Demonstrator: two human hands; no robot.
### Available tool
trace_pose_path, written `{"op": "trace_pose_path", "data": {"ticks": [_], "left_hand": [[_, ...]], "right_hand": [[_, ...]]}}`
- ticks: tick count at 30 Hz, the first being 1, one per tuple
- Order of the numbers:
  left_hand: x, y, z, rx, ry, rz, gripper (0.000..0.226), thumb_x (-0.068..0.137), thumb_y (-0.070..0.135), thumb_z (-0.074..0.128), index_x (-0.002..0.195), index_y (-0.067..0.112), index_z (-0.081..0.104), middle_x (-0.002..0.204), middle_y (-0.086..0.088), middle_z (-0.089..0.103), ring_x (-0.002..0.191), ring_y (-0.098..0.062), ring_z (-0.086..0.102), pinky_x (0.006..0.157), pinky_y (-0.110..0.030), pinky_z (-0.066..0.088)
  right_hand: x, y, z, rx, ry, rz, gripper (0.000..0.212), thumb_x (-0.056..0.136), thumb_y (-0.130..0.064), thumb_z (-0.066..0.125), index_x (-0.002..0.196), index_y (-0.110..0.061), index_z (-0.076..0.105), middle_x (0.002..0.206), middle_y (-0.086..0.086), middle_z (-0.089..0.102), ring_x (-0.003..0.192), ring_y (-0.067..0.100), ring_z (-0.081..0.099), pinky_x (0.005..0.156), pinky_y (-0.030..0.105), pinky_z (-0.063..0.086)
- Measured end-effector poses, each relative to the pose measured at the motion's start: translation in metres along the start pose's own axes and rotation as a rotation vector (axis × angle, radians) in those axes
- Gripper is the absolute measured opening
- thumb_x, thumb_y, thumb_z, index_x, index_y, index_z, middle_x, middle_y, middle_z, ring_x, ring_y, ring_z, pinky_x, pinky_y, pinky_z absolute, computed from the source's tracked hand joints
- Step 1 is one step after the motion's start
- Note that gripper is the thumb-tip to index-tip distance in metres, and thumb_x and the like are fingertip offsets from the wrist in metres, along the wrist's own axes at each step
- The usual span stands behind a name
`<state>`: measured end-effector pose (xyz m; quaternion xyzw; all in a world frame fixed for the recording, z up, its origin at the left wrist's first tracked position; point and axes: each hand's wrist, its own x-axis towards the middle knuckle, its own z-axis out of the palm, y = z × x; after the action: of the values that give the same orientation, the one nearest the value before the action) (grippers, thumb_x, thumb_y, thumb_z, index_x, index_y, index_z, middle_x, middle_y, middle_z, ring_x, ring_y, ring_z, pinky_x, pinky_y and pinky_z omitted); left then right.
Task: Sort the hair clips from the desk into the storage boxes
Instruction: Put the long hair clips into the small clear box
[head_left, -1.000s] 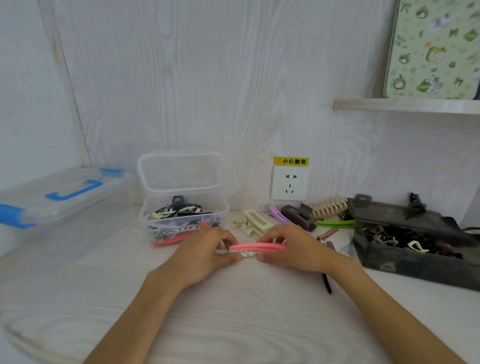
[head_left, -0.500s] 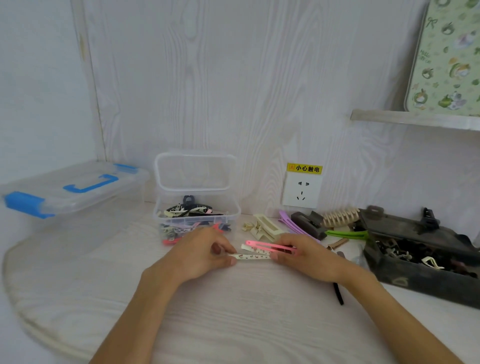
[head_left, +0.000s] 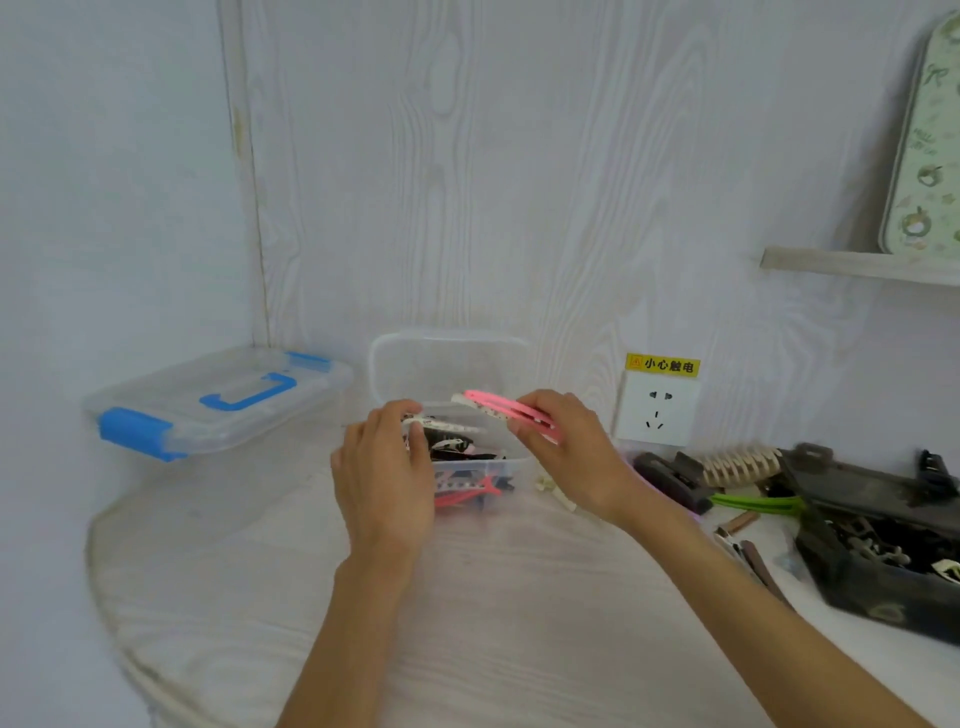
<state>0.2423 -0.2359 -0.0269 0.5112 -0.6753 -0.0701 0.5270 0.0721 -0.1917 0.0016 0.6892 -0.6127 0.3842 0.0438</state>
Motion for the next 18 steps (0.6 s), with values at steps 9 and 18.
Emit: {"op": "trace_pose_path", "data": {"ticks": [9, 18], "left_hand": [[-0.001, -0.006, 0.007, 0.049, -0.031, -0.065, 0.037, 0.092, 0.007, 0.042, 0.127, 0.009, 0.053, 0.118, -0.013, 0.063, 0.116, -0.031, 0.052, 0.106, -0.04, 0.032], [-0.03, 0.043, 0.02, -0.104, -0.097, 0.571, 0.026, 0.08, 0.014, 0.051, 0.101, 0.024, 0.063, 0.095, 0.01, 0.064, 0.09, -0.009, 0.052, 0.078, -0.021, 0.036]], "right_hand": [[0.008, -0.005, 0.009, 0.038, -0.207, 0.044, 0.034, 0.094, -0.01, 0.047, 0.126, -0.02, 0.054, 0.13, -0.002, 0.054, 0.122, 0.012, 0.043, 0.101, 0.017, 0.026], [-0.079, 0.057, -0.128, 0.035, -0.241, 0.412, 0.023, 0.092, -0.008, 0.052, 0.102, -0.022, 0.068, 0.092, -0.006, 0.069, 0.079, 0.01, 0.067, 0.069, 0.02, 0.055]]}}
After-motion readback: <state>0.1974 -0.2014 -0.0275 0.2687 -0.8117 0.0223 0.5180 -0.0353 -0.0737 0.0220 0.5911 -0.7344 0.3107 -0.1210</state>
